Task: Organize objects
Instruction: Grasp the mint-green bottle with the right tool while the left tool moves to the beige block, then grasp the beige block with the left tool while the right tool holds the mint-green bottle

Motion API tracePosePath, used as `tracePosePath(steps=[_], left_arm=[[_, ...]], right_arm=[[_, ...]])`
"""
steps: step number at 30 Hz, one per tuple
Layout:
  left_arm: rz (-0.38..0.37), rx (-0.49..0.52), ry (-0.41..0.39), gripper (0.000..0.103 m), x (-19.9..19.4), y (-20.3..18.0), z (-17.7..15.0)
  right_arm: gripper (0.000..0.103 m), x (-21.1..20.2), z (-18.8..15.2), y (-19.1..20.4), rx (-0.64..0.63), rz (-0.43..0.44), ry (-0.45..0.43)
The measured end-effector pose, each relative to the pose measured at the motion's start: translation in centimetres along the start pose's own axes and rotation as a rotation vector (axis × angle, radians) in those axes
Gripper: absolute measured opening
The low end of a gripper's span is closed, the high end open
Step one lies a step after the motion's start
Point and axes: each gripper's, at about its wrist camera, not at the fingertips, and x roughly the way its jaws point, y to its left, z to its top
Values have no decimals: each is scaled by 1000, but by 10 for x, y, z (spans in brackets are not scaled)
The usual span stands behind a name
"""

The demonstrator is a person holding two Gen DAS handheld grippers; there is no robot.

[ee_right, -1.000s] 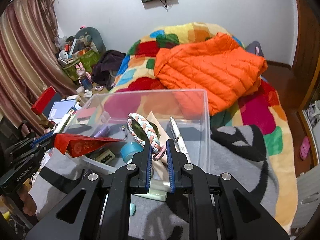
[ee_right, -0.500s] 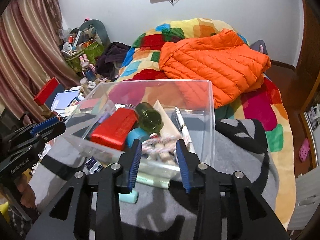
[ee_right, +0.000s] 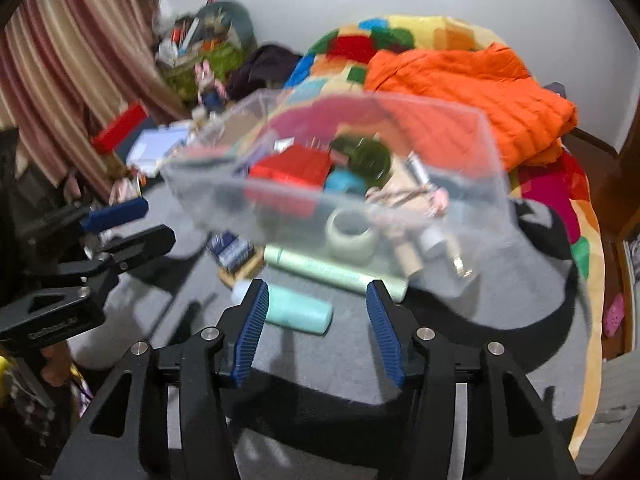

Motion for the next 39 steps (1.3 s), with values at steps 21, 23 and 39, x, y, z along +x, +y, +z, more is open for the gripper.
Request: tracePosePath(steps=[21,23,39], left_arm=[[-90,36,182,54,41,-20,-18],[-108,33,200,52,49,-24,-14],[-91,36,183,23,50,-30,-14]], right_arm=[[23,21,-16,8,-76,28,38],[23,16,-19,3,-54,33,30],[23,-5,-24,-12,23,52,-28]])
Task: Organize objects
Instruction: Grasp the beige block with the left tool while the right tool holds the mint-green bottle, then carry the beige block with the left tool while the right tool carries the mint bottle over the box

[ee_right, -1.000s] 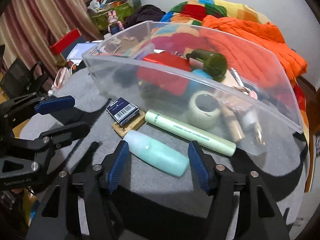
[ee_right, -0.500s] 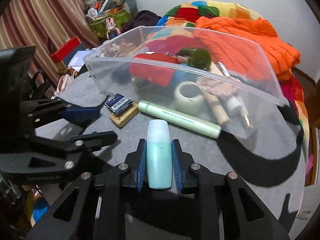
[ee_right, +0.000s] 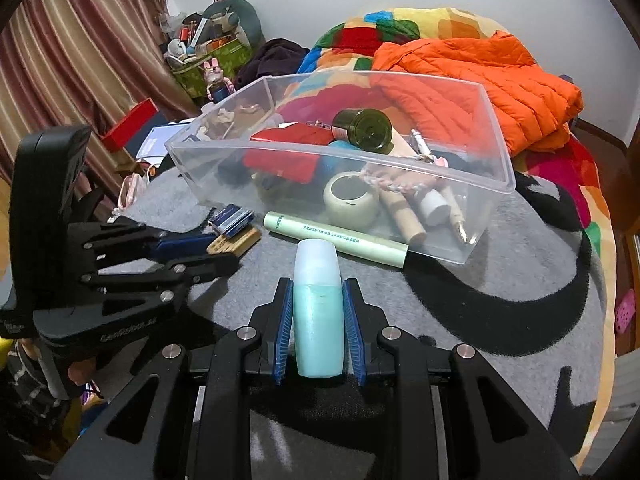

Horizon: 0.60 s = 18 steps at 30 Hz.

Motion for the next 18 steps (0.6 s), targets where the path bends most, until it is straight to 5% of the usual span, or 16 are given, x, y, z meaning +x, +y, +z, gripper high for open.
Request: tracePosePath(steps=[8,18], left_arm=[[-47,18,-59,23,-27,-15,-14],[-50,-29,-213,23,-69,-9,10]], right_arm=[[23,-14,4,-2,14,1,-40],[23,-44,27,1,18,-15,-142]])
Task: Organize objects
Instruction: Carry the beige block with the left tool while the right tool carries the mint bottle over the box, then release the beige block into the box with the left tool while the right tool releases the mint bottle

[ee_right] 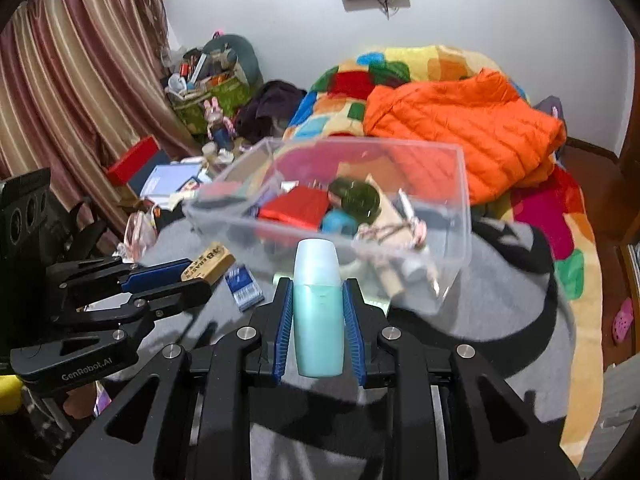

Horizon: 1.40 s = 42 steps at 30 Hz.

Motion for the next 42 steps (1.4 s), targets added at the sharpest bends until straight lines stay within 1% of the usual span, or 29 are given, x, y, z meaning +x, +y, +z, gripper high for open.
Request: tracePosePath(steps=[6,10,13,16,20,25,28,30,33,35,36,38,39,41,42], left_arm=[[81,-3,-59,23,-12,9,16],[117,-18,-91,23,-15,18,29],[144,-39,-103,23,-11,27,37],[174,-52,-99,23,-3,35,44],[184,-62,-61,23,17,43,49],[189,-61,-14,23,37,47,48],[183,-56,-7,23,41,47,46],[183,-46,-14,24,38,45,45],[180,-39,-24,25,34,43,46],[177,-41,-33,33,29,42,46],[177,-42,-40,36,27,41,46],[179,-42,-58,45,19,41,45],[180,-41,-65,48,16,41,45],[184,-37,-80,59,7,40,43],[186,-33,-86,62,4,40,42]], right_arm=[[23,-7,24,-5,21,-32,-54],[23,0,38,-12,47,-61,-59],[23,10,44,-23,78,-81,-45],[23,22,48,-33,106,-102,-22],[23,37,48,-39,120,-116,13],[21,50,45,-36,94,-137,44],[21,52,45,-33,78,-132,50],[22,50,44,-29,61,-137,51],[30,44,44,-24,42,-144,42],[37,37,43,-21,35,-137,28],[38,33,43,-20,34,-131,22],[41,27,42,-17,32,-119,12],[42,22,41,-17,30,-110,7],[46,13,37,-16,26,-93,-1],[46,9,34,-15,24,-87,-3]])
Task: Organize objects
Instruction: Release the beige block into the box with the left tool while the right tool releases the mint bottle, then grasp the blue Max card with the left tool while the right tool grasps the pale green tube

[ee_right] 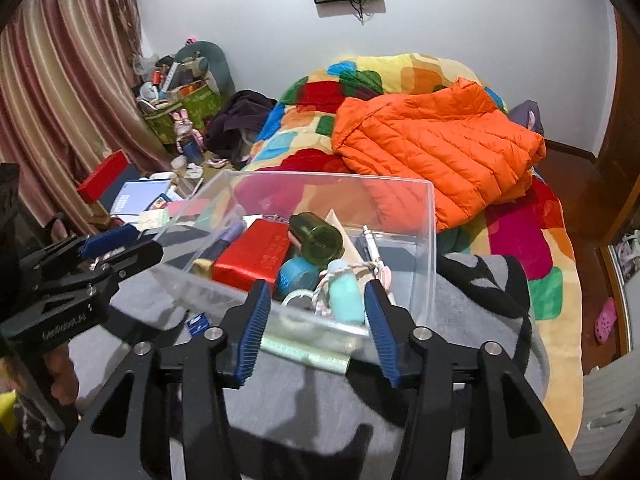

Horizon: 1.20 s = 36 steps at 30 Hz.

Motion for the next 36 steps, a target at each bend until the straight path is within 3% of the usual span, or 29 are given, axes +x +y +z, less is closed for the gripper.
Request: tracePosePath(steps=[2,7,18,25,29,30,33,35,36], left_arm=[[7,9,-6,72,-6,2,-3],[0,42,44,84,-5,2,-21],[-53,128,247,86,46,-24,-55],[-92,136,349,86,74,-24,-58],[-87,125,354,89,78,-21,-59],[-86,119,352,88,78,-20,-59],[-82,103,338,71,77,-16,-57],[-87,92,328,51,73,-13,-57],[-86,89,326,48,72,-12,-56]], right_arm=[[47,-7,-6,0,-7,10,0],[47,-11,-25,-4,-24,27,38],[48,59,-46,-12,-33,-2,219],[48,66,-51,-2,-80,119,231],[48,53,-57,4,-124,215,218],[48,51,-59,4,-123,212,210],[48,48,-54,0,-109,166,197],[49,52,-50,0,-109,133,199],[49,54,-47,2,-116,114,201]])
